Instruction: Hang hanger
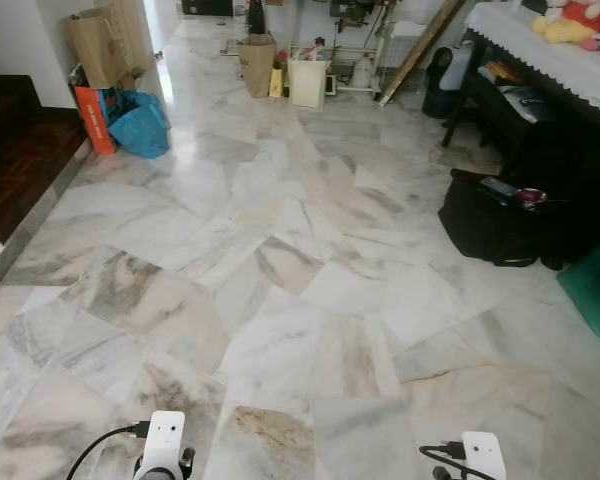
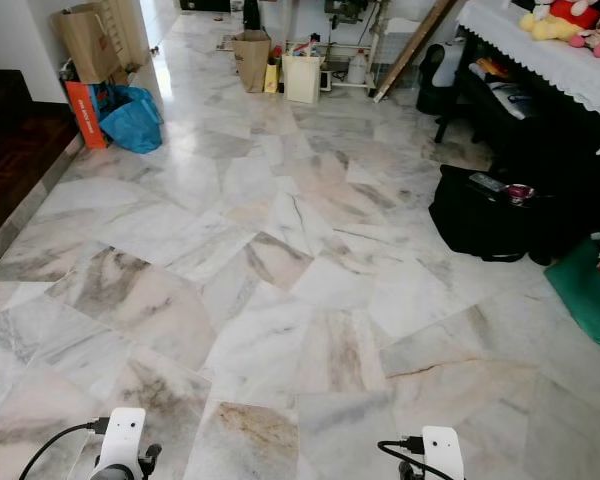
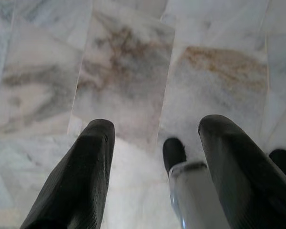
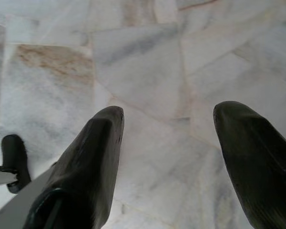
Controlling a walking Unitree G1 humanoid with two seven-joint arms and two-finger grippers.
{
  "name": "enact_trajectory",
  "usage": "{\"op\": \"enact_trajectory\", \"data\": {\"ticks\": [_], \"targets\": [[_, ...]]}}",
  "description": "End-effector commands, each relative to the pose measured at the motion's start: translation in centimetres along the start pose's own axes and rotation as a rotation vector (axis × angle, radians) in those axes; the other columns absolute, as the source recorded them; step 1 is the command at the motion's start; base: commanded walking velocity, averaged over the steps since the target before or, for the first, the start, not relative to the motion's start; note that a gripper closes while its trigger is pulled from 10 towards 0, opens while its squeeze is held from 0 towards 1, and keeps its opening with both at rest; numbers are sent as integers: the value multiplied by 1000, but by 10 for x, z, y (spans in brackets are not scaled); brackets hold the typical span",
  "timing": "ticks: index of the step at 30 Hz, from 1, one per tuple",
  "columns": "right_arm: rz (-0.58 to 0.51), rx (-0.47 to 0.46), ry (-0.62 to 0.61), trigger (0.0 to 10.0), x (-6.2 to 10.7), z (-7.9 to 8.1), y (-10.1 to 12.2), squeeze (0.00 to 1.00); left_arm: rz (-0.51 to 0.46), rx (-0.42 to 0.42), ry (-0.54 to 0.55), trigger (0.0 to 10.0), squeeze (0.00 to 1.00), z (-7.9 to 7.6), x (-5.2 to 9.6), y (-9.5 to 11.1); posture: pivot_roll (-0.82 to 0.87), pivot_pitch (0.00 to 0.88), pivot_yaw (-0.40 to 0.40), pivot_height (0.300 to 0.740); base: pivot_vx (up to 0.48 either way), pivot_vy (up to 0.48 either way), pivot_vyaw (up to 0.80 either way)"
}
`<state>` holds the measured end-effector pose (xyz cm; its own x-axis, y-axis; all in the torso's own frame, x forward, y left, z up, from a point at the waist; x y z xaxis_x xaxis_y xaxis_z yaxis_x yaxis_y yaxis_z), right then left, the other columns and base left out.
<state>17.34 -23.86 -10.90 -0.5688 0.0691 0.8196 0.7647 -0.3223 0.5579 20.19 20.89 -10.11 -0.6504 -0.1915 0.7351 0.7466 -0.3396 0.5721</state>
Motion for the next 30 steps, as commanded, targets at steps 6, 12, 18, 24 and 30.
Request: {"op": "enact_trajectory", "data": {"ticks": [6, 12, 18, 24, 30], "targets": [[23, -28, 19, 10000, 2, 1, -10, 0, 60, -25, -72, 10000, 0, -5, 7, -26, 27, 0, -59, 740, 0, 0, 0], [32, -41, 7, 10000, 2, -1, -14, 0, 66, -49, -81, 10000, 0, -1, 7, -31, 21, 6, -51, 740, 0, 0, 0], [29, -57, 5, 10000, 3, -1, -16, 0, 75, -57, -75, 10000, 0, 3, 8, -33, 18, 0, -43, 740, 0, 0, 0], [32, -62, 7, 10000, 3, 0, -18, 0, 83, -62, -86, 10000, 0, -2, 8, -33, 17, 0, -42, 740, 0, 0, 0], [39, -78, 0, 10000, 4, -1, -21, 0, 101, -41, -90, 10000, 0, -3, 10, -39, 12, 0, -39, 740, 0, 66, 0]]}}
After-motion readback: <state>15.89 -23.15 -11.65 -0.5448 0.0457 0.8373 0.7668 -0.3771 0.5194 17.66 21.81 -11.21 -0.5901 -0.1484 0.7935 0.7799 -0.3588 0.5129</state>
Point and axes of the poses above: a point about 5 cm out from each wrist's last joint towards the gripper, its own x axis pointing back from the gripper into the wrist, its own y axis along the axis of the wrist's last joint, z = x × y, the point moved 3 cm from there along -x, pointing out of the wrist towards the gripper, and after that the axes turned 15 degrees about -x, right-handed, at the moved point
